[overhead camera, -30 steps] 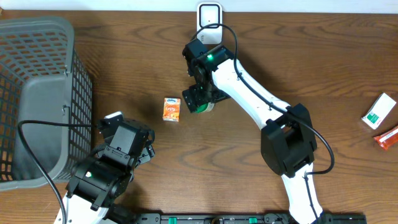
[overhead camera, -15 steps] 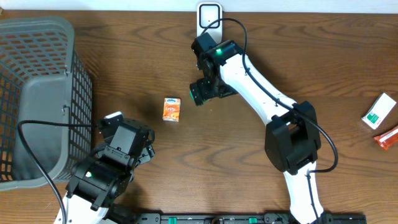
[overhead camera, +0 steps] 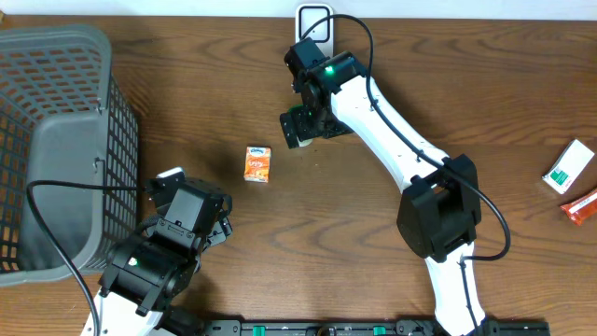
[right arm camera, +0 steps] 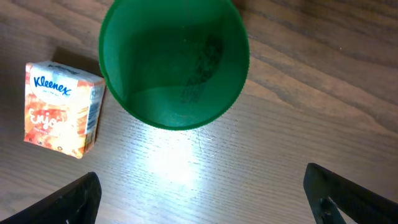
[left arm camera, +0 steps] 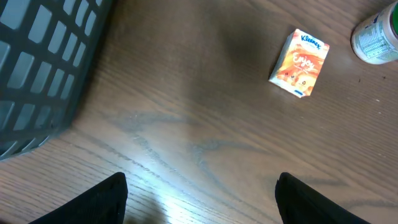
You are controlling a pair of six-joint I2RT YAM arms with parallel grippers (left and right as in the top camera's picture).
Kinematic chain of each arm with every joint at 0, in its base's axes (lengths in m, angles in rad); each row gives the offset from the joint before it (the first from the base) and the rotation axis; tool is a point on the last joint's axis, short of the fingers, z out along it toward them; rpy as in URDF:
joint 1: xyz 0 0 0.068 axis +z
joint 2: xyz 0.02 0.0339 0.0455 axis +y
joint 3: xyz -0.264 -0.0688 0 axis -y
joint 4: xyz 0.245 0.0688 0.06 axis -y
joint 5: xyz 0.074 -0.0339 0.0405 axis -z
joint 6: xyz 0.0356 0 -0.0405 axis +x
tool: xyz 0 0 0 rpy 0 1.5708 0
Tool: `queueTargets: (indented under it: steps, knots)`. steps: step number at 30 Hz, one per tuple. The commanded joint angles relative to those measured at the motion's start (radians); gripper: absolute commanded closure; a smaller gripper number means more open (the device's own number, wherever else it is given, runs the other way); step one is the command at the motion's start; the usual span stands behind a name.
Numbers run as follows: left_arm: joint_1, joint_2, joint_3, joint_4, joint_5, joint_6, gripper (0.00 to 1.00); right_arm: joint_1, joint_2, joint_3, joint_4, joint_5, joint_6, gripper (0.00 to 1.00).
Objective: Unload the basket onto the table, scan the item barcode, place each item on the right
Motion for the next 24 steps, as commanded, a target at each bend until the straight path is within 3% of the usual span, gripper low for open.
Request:
queueTargets:
  steps: [1,3,11,24]
  knots:
    - [-0.002,0.000,0.000,-0.003,-0.013,0.006,0.23,-0.007,0.025,0.021,0.008,-0.004,0.038,0.01]
    - [-0.002,0.000,0.000,-0.003,-0.013,0.006,0.23,-0.006,0.025,0.021,0.020,0.007,0.064,0.01]
    - [-0.002,0.000,0.000,-0.003,-0.013,0.006,0.23,0.005,0.025,0.021,0.039,0.071,0.571,0.01]
    - [-0.002,0.000,0.000,-0.003,-0.013,0.006,0.23,0.062,0.073,0.021,0.127,0.095,0.938,0.02]
